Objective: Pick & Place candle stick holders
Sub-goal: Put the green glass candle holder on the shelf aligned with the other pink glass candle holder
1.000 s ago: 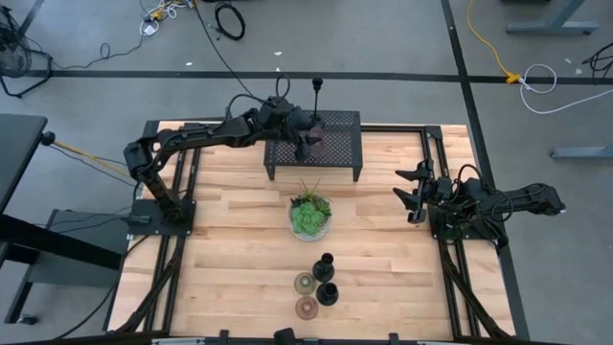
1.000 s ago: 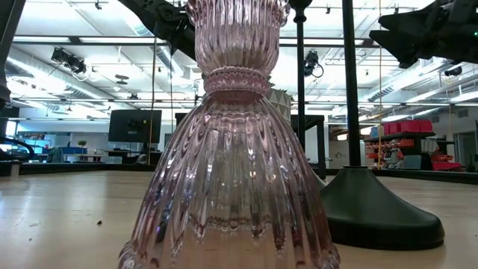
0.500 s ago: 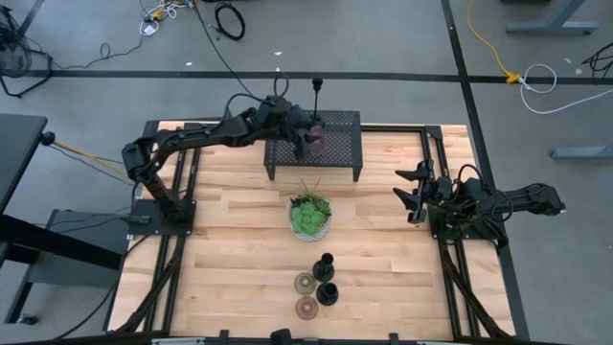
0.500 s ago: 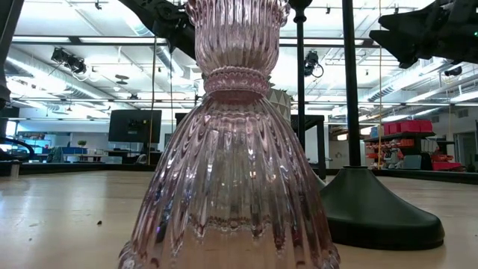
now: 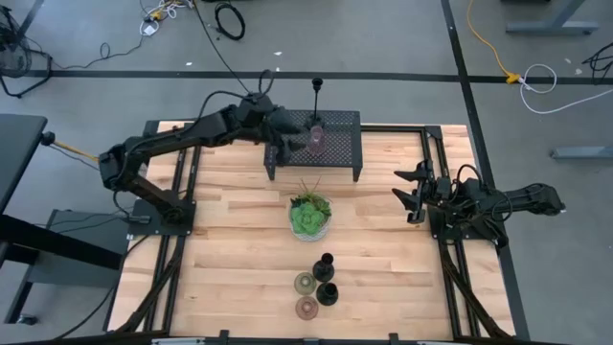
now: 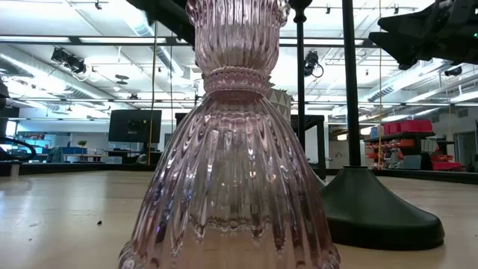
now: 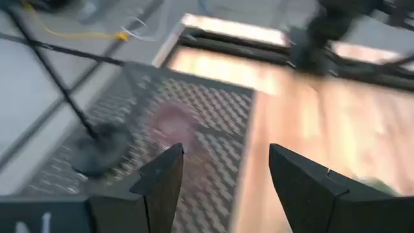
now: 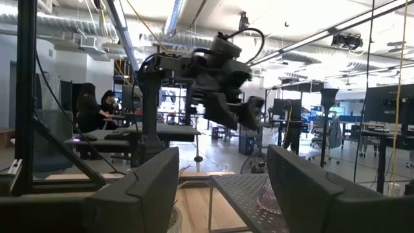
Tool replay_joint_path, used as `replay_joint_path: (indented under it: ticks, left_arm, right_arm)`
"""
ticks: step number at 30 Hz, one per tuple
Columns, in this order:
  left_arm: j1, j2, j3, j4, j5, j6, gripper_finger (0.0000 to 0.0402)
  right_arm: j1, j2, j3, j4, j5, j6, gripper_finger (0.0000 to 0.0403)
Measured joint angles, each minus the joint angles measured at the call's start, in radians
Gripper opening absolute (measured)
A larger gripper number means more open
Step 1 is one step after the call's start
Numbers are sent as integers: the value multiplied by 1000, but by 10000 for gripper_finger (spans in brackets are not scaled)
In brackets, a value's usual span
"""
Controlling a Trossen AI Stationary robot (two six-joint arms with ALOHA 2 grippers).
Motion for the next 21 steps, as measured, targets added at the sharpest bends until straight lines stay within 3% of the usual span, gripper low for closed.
replay_joint_path:
  ticks: [8, 16, 21]
  left_arm:
    - [-115, -88, 0, -220, 178, 13, 228]
    - [-344, -114, -2, -324, 158, -8, 212]
    - [-495, -114, -2, -330, 53, -71, 209]
  right_arm:
    - [0, 0, 0, -4, 0, 26, 236]
    - [0, 1, 0, -4, 0, 26, 236]
    - [0, 1, 0, -15, 0, 27, 236]
